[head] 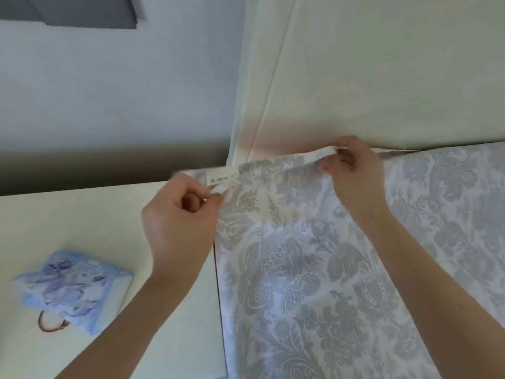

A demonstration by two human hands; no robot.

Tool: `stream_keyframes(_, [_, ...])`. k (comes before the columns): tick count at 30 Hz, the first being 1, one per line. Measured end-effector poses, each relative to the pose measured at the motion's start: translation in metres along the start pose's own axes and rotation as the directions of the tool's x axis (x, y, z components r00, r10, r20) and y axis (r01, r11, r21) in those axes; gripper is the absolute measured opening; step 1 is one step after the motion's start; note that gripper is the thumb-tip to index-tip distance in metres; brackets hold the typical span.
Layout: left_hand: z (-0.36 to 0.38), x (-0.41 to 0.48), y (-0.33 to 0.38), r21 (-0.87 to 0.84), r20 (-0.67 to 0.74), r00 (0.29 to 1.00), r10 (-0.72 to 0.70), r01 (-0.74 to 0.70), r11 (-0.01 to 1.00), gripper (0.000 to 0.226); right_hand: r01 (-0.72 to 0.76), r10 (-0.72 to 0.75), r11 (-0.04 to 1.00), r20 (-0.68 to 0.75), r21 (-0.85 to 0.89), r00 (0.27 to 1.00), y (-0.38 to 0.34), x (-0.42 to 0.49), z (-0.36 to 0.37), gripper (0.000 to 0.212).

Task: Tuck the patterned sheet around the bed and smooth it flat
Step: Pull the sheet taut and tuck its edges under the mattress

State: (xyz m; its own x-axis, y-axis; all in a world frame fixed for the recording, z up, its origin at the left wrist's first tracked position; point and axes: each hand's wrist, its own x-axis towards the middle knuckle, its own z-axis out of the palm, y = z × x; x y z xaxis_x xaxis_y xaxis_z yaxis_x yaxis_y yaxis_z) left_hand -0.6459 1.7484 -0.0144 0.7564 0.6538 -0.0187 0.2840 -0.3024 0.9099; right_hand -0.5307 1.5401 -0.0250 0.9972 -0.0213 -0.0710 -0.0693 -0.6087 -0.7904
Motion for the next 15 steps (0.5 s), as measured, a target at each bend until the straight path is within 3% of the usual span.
stream_keyframes(2, [-0.011,0.019,-0.007,0.039,-0.141,0.99,0.012,-0.007,0.999,0.038,-0.037,0.034,0.998,0.075,0.051,0.997,-0.004,0.002,0.013,0.029])
stream_keyframes(4, [-0.01,0.042,-0.02,0.118,-0.174,0.985,0.008,0.013,0.993,0.03,-0.121,0.107,0.987,0.127,0.102,0.986,-0.003,0.002,0.023,0.036])
stream_keyframes(8, [0.02,0.035,-0.034,0.363,0.114,0.992,0.05,-0.088,0.928,0.014,-0.13,0.119,0.983,0.093,0.126,0.989,0.01,-0.015,0.028,0.043])
stream_keyframes(10, [0.042,0.019,-0.04,0.445,0.275,0.96,-0.052,-0.079,0.892,0.035,-0.097,0.096,0.995,-0.007,-0.038,0.995,0.017,-0.024,0.027,0.036])
stream_keyframes(12, [0.063,0.012,-0.047,0.509,0.387,0.899,-0.204,-0.023,0.86,0.061,-0.089,0.064,0.939,-0.085,-0.333,0.994,0.025,-0.028,0.022,0.03])
stream_keyframes(15, [0.091,0.007,-0.055,0.441,0.505,0.803,-0.316,0.074,0.894,0.072,-0.173,0.187,0.801,-0.034,-0.573,0.982,0.035,-0.029,0.008,0.049])
